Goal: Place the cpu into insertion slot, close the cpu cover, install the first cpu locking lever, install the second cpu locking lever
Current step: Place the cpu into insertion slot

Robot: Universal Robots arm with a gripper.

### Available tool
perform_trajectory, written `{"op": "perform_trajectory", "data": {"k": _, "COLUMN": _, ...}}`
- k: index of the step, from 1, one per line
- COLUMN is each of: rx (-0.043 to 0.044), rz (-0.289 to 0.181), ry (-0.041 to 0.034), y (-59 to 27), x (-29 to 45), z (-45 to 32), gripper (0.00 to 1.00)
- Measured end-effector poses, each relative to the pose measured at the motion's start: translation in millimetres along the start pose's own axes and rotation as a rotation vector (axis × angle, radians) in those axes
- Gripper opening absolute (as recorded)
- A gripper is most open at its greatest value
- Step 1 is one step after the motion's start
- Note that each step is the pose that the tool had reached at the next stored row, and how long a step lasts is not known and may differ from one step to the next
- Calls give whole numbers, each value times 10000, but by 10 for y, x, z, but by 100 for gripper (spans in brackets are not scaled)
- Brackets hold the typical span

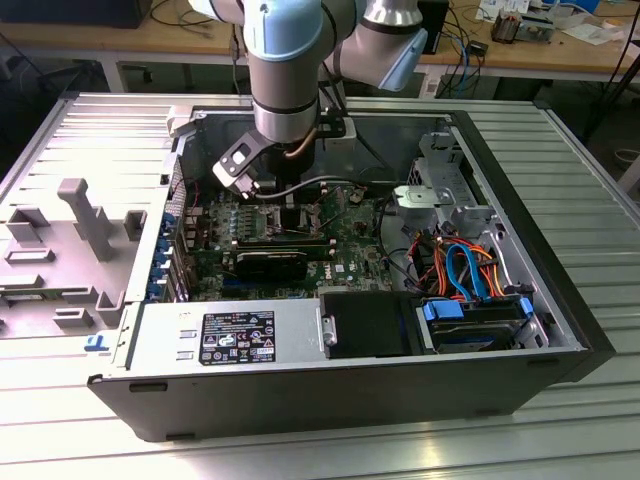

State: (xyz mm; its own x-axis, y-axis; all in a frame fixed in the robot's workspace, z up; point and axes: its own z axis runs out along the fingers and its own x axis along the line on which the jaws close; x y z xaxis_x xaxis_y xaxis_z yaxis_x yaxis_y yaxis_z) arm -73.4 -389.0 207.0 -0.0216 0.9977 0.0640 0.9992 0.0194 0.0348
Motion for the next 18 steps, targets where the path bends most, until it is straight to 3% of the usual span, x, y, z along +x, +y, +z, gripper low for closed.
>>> {"op": "perform_trajectory", "data": {"k": 18, "rx": -6, "rz": 83, "ry": -3, "y": 7, "x": -3, "z": 55, "gripper": 54}}
